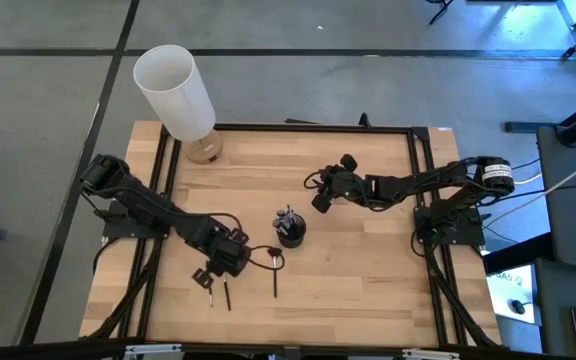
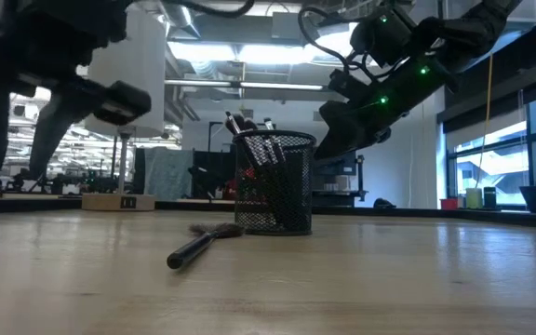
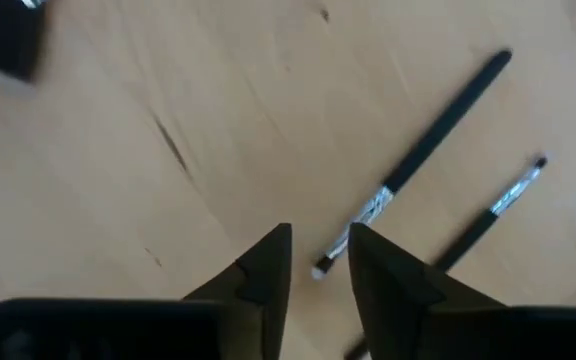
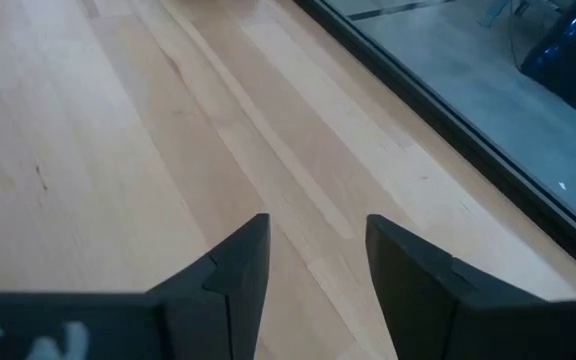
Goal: Pick & Place Makeup Brushes
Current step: Put the eyeshadow brush into the makeup organizer
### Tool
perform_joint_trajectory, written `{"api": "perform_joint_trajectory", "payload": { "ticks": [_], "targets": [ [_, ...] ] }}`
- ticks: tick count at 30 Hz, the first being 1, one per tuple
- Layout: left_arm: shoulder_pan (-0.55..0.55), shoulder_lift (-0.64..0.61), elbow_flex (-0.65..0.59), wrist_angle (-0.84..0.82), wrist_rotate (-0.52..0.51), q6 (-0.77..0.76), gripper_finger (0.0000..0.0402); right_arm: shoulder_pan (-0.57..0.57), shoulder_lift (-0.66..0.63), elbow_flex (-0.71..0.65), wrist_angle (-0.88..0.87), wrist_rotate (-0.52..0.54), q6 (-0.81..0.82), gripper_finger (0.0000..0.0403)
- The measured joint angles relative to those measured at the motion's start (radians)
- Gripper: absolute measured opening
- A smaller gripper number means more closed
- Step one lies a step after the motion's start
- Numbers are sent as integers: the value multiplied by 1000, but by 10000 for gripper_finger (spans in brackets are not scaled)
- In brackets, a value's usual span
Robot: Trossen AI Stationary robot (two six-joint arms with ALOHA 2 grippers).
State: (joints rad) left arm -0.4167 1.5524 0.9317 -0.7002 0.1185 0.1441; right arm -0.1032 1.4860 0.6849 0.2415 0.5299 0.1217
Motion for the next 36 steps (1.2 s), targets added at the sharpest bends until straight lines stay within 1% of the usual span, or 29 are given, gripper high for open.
{"api": "perform_joint_trajectory", "payload": {
  "ticks": [4,9,14,22,27,32,36],
  "targets": [
    [0,0,-43,-2,28,7,122,0,0,0,0,0,3,167],
    [0,0,-104,25,30,8,145,0,0,0,0,0,9,167],
    [0,0,-125,55,-19,74,149,0,0,0,0,0,9,167],
    [-10,13,-125,110,-23,85,124,0,0,0,0,0,9,167],
    [-40,60,-122,107,-23,85,102,0,0,0,0,-3,9,167],
    [-62,97,-119,98,-51,103,84,0,0,0,0,-8,9,167],
    [-63,86,-121,103,-49,105,54,0,0,0,0,-9,16,167]
  ]
}}
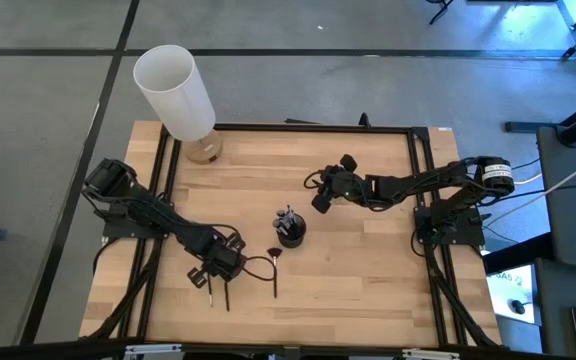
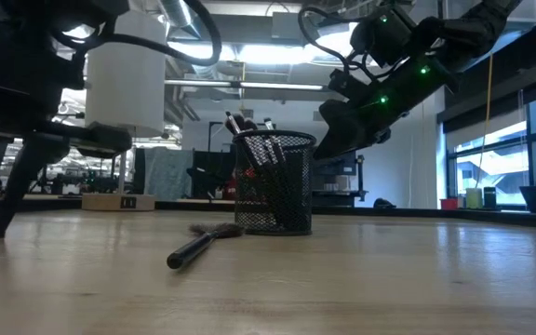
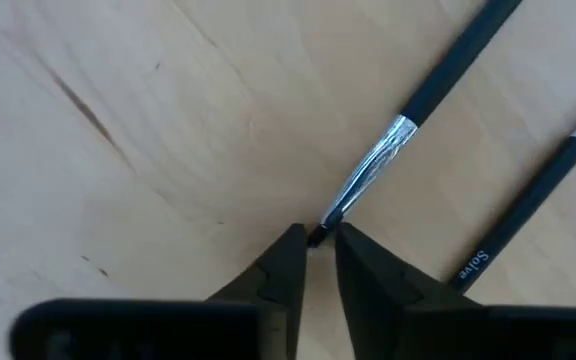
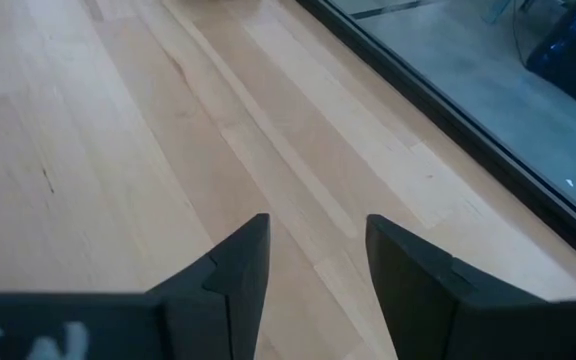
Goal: Pick & Place Makeup Brushes
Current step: Put the eyeshadow brush into the makeup organizer
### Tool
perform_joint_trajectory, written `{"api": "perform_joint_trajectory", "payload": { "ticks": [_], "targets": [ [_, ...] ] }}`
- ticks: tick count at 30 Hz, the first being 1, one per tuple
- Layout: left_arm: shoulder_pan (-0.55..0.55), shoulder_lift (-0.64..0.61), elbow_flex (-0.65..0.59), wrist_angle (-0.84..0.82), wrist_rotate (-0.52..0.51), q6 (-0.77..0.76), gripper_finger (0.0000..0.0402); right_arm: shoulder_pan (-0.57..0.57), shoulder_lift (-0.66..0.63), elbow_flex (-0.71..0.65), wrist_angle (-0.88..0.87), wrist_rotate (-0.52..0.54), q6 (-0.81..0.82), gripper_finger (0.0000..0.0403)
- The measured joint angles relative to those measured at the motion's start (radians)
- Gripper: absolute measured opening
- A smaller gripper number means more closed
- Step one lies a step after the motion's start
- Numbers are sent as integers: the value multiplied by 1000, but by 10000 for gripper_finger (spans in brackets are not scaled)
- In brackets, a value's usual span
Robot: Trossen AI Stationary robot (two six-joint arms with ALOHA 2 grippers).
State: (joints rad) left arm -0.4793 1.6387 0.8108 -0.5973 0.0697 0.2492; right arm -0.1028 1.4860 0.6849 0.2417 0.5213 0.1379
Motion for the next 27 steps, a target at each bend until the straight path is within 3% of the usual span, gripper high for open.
{"api": "perform_joint_trajectory", "payload": {
  "ticks": [5,13,18,27],
  "targets": [
    [8,-27,-2,2,20,8,7,0,0,0,0,0,7,167],
    [26,-64,17,-68,-21,29,4,0,0,0,0,0,11,167],
    [69,-128,101,-194,-253,137,4,0,0,0,0,1,11,167],
    [151,-247,287,-258,-865,445,3,-2,0,0,0,10,11,167]
  ]
}}
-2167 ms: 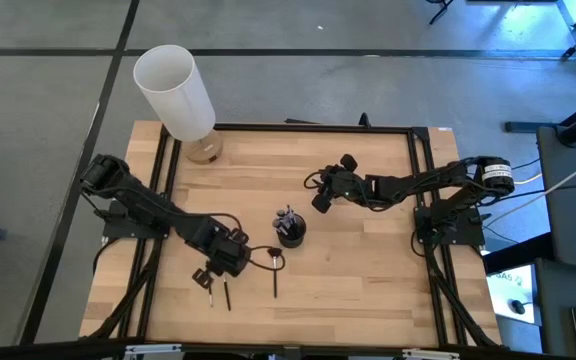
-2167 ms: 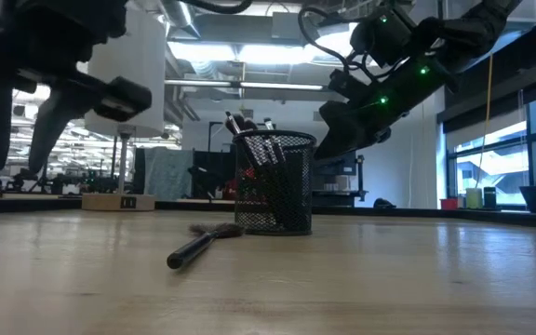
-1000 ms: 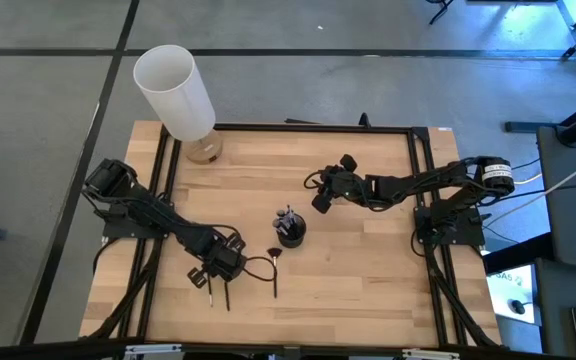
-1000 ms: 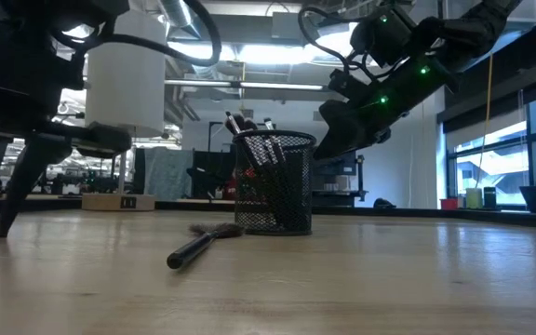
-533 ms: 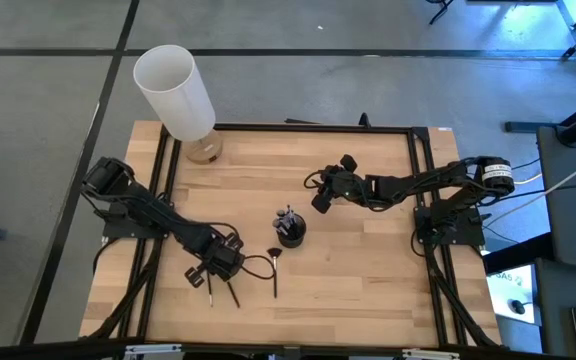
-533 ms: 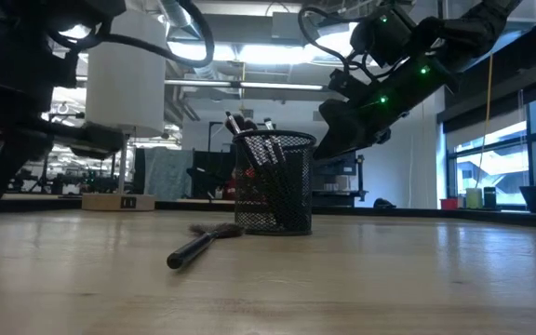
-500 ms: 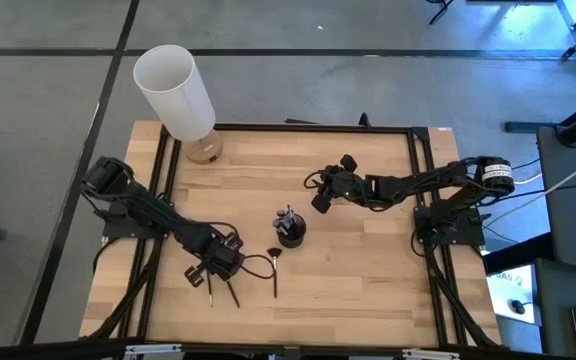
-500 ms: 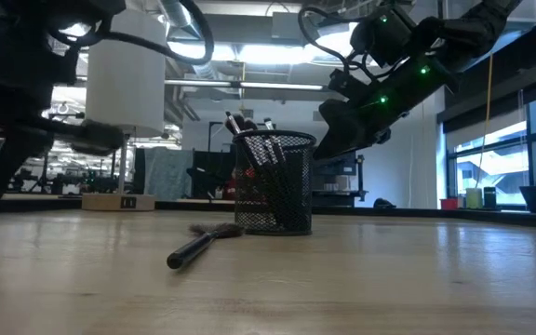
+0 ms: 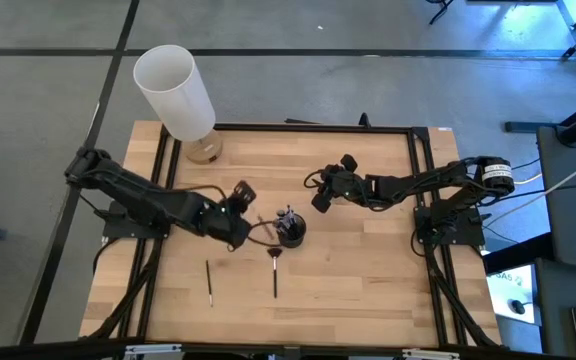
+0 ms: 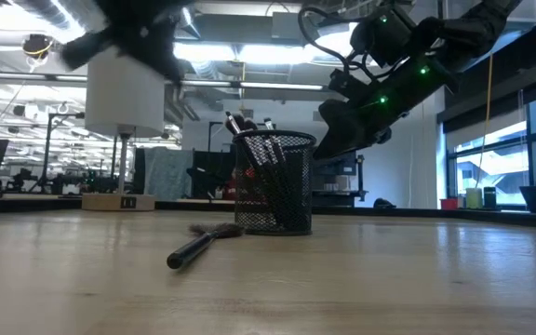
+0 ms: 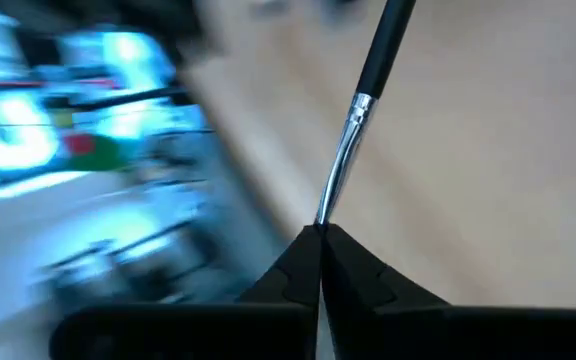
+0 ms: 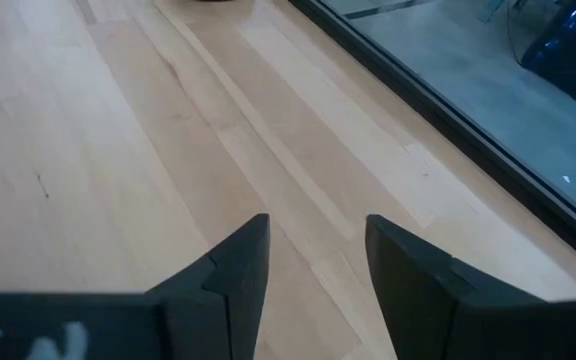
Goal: Pick & Place Makeup Brushes
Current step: Put the eyeshadow brush into the makeup organizer
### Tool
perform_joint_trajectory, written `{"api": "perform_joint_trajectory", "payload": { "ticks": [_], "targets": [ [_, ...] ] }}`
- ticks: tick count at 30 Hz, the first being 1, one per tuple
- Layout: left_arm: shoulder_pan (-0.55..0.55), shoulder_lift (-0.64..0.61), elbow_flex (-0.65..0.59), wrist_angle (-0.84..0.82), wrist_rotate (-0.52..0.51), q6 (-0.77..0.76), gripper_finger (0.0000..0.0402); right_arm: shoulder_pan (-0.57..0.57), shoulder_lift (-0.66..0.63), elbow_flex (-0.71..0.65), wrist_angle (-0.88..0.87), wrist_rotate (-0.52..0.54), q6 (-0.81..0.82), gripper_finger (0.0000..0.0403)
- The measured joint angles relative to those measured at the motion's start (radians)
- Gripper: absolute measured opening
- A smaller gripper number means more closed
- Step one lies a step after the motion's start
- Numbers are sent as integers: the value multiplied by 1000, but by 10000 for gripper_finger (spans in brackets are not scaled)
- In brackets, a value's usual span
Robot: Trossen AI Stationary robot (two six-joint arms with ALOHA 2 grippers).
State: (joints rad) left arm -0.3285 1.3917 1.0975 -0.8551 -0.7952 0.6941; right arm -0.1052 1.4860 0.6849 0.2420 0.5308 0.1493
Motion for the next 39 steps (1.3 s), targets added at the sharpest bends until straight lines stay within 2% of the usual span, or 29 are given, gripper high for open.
{"api": "perform_joint_trajectory", "payload": {
  "ticks": [3,9,15,24,34,39],
  "targets": [
    [23,-21,8,110,-116,199,5,-9,0,0,0,0,0,167],
    [94,25,8,308,-128,525,4,-17,0,0,-3,0,4,167],
    [131,108,8,403,-202,713,7,-17,0,0,-9,0,4,167],
    [102,132,8,505,-195,769,8,-24,0,0,-36,0,4,167],
    [58,132,8,489,-180,756,8,-24,0,0,-35,0,8,167],
    [56,133,8,489,-155,697,8,-24,0,0,-35,0,8,167]
  ]
}}
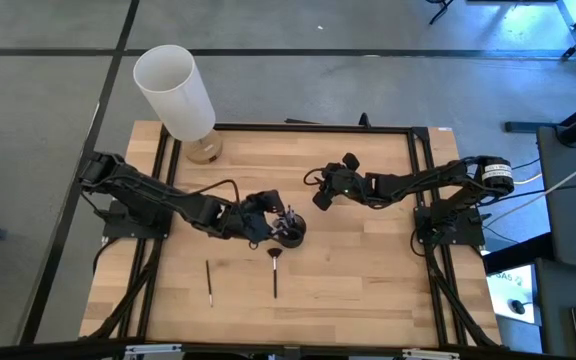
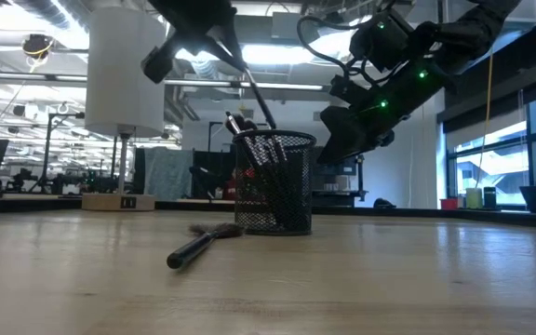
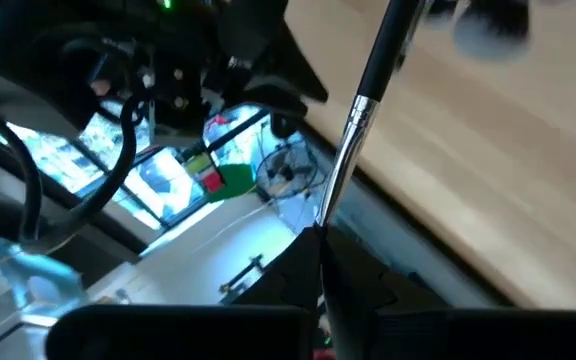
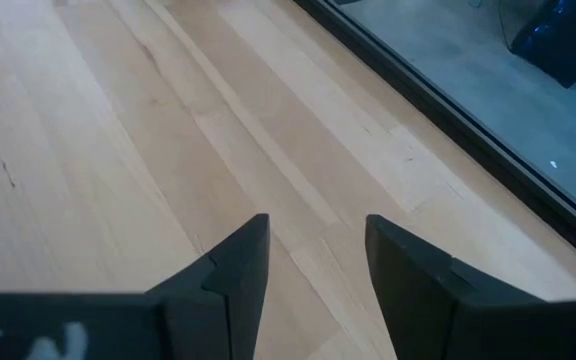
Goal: Pick & Place Makeup Brushes
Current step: Put the eyeshadow brush into the makeup organizer
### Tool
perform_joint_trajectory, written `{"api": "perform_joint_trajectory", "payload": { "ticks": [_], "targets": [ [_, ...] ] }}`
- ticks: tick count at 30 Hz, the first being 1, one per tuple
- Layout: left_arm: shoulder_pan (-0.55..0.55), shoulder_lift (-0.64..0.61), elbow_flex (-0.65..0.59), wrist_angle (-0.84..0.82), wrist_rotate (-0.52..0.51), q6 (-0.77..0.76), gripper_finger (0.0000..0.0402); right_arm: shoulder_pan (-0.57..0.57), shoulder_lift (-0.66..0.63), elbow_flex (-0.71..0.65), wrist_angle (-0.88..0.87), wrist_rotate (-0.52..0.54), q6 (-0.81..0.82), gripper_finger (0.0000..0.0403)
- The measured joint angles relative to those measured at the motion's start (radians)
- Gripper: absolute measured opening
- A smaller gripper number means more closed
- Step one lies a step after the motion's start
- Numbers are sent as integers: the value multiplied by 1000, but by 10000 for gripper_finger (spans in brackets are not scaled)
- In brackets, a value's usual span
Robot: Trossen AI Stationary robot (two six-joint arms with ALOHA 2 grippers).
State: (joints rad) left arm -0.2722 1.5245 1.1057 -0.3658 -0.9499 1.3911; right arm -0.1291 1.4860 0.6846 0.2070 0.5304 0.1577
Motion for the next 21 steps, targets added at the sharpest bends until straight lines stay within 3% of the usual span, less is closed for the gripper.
{"api": "perform_joint_trajectory", "payload": {
  "ticks": [3,13,18,21],
  "targets": [
    [6,9,0,-1,38,-17,14,0,0,0,0,0,0,167],
    [13,33,0,2,24,-73,70,0,0,0,-3,-1,0,167],
    [5,29,0,2,3,-198,87,0,0,0,-3,-3,0,167],
    [2,29,0,1,-21,-383,88,0,0,0,-3,-3,0,167]
  ]
}}
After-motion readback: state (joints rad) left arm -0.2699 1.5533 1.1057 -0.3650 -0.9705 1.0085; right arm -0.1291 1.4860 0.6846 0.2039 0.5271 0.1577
